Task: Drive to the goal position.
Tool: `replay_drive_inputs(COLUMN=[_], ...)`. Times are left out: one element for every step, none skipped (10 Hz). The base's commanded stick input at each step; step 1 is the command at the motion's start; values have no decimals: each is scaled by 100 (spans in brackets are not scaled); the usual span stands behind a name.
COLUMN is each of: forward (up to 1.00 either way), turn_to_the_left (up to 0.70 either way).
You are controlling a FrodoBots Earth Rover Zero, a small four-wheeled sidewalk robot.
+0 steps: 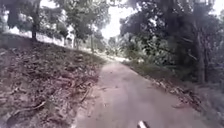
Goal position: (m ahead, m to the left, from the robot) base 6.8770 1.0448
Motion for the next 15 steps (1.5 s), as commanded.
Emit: replay_drive_inputs(forward=[70, 70, 70, 70, 70, 70, 70, 70, 70, 70, 70, 70, 70, 70, 70], turn_to_the_left=[0, 0, 0, 0, 0, 0, 0, 0, 0, 0, 0, 0, 0, 0, 0])
